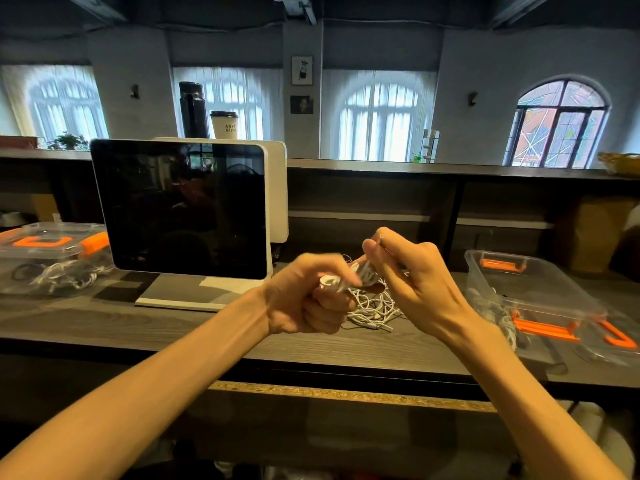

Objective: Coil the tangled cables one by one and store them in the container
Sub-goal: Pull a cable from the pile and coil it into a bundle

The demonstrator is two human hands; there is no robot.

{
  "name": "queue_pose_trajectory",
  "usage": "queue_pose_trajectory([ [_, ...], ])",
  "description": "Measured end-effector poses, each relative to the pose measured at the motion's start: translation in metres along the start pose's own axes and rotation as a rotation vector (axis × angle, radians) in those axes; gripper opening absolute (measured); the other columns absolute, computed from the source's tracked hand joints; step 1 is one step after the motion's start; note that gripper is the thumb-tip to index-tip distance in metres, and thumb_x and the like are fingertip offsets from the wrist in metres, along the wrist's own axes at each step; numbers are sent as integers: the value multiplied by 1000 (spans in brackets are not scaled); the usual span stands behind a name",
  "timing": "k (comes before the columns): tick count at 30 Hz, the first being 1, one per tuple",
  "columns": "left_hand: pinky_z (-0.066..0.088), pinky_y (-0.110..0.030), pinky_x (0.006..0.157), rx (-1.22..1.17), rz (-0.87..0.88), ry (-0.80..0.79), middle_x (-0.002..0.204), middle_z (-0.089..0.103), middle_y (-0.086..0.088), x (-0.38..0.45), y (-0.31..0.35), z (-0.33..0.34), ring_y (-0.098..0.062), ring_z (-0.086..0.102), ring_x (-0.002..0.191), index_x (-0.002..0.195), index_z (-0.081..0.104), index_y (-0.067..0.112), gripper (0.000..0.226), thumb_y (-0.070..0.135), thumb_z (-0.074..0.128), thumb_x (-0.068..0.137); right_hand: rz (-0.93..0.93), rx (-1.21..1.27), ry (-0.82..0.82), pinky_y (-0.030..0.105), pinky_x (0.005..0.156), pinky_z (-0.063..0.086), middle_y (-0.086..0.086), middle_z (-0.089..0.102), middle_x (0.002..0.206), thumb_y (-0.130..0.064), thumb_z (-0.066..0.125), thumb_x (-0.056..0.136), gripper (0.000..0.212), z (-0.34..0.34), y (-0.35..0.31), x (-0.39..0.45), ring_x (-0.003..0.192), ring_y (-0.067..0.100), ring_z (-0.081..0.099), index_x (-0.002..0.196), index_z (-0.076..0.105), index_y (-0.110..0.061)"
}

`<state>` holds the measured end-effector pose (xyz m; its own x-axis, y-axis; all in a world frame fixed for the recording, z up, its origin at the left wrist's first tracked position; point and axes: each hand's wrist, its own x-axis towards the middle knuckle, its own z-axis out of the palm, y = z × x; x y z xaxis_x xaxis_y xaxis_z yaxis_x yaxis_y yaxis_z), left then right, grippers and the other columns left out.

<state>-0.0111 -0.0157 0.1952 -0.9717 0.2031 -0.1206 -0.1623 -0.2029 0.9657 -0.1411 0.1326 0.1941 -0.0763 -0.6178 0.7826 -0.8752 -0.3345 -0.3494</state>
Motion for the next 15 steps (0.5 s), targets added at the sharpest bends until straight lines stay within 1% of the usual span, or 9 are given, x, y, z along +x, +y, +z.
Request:
queue_pose_trajectory([
  [1, 22, -19, 43, 94, 9, 21, 50, 38, 10, 1, 0, 0, -4, 28, 40, 100, 57, 16, 28, 20, 76, 79, -14, -8, 2, 39, 51, 49, 2, 59, 67, -35, 43, 108, 39, 0, -1, 1, 59, 21, 61, 85, 55, -6],
  [2, 22, -19, 43, 178, 10, 51, 51, 38, 9, 2, 0, -1, -4, 30, 40, 100, 54, 15, 27, 10, 72, 81, -30, -21, -3, 39, 51, 49, 0, 59, 67, -36, 44, 107, 39, 0, -2, 2, 60, 21, 62, 86, 55, -5],
  [4, 23, -20, 44, 319, 0, 139, 53, 38, 6, 3, 1, 2, -5, 32, 42, 98, 61, 16, 19, 0, 62, 88, -49, -55, -41, 27, 51, 50, -9, 60, 66, -37, 47, 107, 38, -2, -4, 5, 63, 16, 66, 85, 56, -7],
  [5, 25, -19, 44, 382, -11, 191, 53, 39, 5, 3, 1, 3, -5, 32, 43, 93, 65, 19, 23, -3, 60, 91, -47, -61, -63, 20, 52, 49, -14, 60, 67, -36, 49, 106, 36, -2, -4, 5, 64, 12, 67, 86, 57, -8],
  [6, 26, -19, 44, 452, -26, 247, 53, 42, 5, 3, 2, 5, -5, 32, 44, 91, 66, 21, 26, -4, 60, 93, -43, -66, -81, 16, 54, 49, -17, 60, 67, -35, 50, 104, 33, -3, -4, 5, 65, 8, 67, 87, 59, -8],
  [8, 29, -18, 45, 618, -49, 347, 57, 48, 5, 4, 4, 13, -5, 37, 47, 101, 64, 18, 22, -3, 61, 94, -29, -77, -108, 11, 57, 48, -21, 57, 67, -29, 53, 103, 27, -2, -2, 4, 66, -2, 66, 87, 61, -8],
  [10, 38, -16, 48, 788, -53, 435, 72, 55, 3, 6, 4, 18, -4, 46, 57, 109, 61, 21, 25, 1, 64, 94, -10, -89, -134, 9, 59, 47, -20, 55, 65, -27, 55, 103, 28, -2, 0, 7, 67, -8, 64, 84, 61, -7],
  [13, 49, -14, 67, 859, -12, 532, 95, 58, 11, 9, -1, 20, -5, 58, 84, 104, 50, 36, 40, 0, 64, 93, 54, -122, -182, 13, 59, 49, -16, 60, 67, -42, 51, 102, 38, 0, -1, 13, 71, -4, 65, 83, 67, -13],
  [15, 56, -28, 79, 953, 3, 595, 102, 62, 5, 11, -7, 18, -11, 62, 94, 114, 50, 32, 36, 6, 65, 94, 137, -113, -230, 16, 62, 55, -12, 67, 74, -44, 52, 102, 38, 0, 0, 17, 77, -1, 68, 87, 73, -15],
])
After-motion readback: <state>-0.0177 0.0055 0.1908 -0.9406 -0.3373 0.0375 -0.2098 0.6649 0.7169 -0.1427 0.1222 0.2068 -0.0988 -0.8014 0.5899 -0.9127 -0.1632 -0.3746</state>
